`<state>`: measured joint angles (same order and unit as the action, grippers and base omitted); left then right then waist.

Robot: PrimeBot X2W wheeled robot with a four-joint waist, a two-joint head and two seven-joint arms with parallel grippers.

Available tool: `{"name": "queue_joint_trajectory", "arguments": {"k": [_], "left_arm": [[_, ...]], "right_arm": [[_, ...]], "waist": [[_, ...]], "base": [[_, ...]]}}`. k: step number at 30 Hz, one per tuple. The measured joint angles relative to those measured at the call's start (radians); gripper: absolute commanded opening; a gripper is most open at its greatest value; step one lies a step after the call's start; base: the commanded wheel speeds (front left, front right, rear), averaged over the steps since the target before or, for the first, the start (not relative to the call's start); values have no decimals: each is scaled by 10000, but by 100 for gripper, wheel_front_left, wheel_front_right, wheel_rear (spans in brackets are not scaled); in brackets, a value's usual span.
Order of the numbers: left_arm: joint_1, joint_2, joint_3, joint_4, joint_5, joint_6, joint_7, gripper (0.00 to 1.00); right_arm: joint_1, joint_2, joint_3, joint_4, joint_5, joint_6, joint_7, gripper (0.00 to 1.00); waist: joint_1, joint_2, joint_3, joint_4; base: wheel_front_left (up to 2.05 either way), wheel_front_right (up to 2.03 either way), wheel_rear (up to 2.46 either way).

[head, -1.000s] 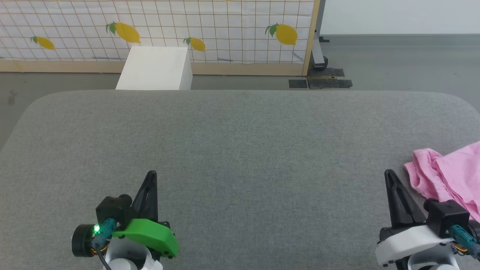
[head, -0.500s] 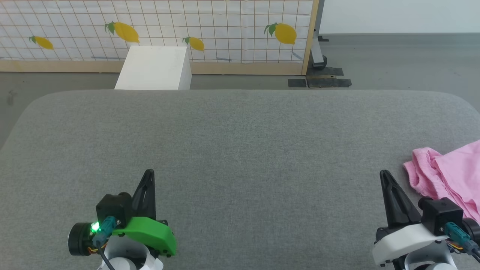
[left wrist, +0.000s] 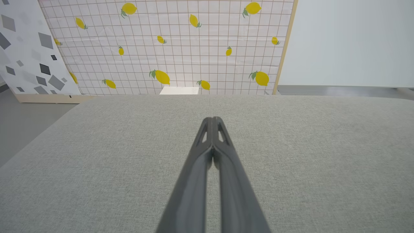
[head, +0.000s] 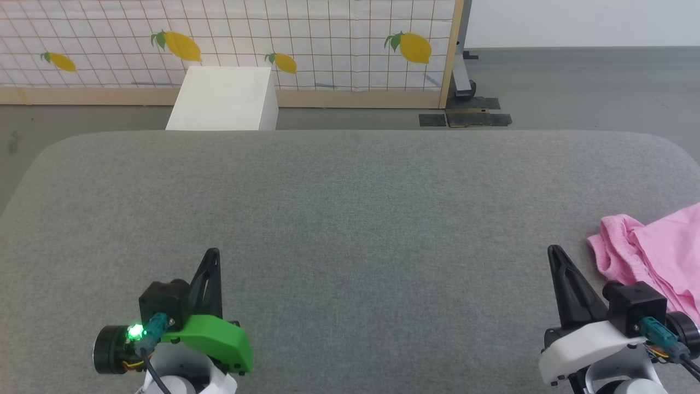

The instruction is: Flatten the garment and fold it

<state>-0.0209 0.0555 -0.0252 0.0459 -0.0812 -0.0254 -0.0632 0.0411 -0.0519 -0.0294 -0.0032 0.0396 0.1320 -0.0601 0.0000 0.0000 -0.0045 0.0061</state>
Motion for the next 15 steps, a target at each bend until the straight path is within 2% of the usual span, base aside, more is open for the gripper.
{"name": "queue_joint_trajectory", "arguments": {"k": [15], "left_arm": [[11,0,113,-226,382,86,280,0]], "right_arm": [[-71,0,142,10,-173,0,267,0]], "waist": [[0,0,22,-30]], "base": [[0,0,0]]}}
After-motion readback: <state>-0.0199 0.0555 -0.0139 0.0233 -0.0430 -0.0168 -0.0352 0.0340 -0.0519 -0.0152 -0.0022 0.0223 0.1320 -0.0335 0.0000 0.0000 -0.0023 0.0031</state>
